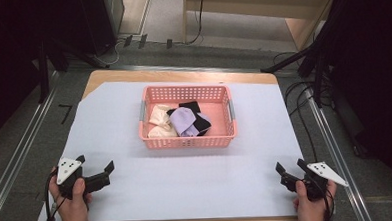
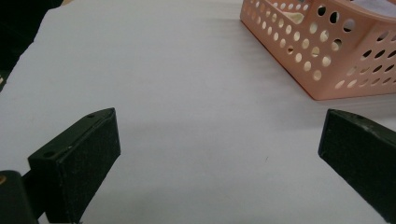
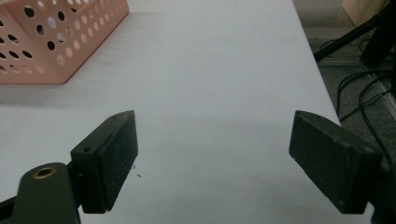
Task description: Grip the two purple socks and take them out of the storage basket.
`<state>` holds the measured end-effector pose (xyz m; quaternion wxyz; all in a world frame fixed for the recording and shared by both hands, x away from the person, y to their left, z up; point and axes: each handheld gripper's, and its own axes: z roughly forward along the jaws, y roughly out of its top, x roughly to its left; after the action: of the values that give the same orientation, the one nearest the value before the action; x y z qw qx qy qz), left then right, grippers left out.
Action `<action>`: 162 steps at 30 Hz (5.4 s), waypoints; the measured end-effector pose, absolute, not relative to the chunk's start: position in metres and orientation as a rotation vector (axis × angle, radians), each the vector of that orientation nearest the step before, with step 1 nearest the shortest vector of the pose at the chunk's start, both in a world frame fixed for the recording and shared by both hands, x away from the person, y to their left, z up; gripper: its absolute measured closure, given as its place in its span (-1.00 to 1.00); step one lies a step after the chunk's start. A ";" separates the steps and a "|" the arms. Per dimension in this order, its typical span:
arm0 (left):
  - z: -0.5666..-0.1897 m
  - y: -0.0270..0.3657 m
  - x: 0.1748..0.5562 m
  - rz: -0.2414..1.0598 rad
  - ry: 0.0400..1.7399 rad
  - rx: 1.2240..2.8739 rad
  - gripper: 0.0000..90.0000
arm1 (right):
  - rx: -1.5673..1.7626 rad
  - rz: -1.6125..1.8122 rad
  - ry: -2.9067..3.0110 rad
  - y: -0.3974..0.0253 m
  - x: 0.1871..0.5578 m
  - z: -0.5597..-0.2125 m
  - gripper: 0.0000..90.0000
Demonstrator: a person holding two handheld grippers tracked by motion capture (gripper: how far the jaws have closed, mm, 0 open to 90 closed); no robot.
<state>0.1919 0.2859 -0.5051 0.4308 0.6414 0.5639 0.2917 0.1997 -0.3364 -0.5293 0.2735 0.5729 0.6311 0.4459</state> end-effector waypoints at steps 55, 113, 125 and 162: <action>-0.505 0.280 0.190 0.790 1.402 1.624 -1.00 | 1.560 1.337 1.655 -0.284 0.223 -0.486 -0.70; -0.505 0.279 0.191 0.796 1.403 1.643 -0.70 | 1.391 1.313 1.786 -0.151 0.288 -0.453 -0.70; -0.505 0.279 0.192 0.792 1.407 1.642 -0.70 | 1.373 1.298 1.848 -0.127 0.299 -0.454 -0.70; -0.506 0.279 0.193 0.780 1.411 1.654 -0.70 | 1.494 1.222 1.933 -0.064 0.336 -0.464 0.00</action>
<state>0.1930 0.2792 -0.5056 0.4040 0.6550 0.5589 0.3089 0.3357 -0.0641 -0.4644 0.2033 0.5354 0.6929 0.4381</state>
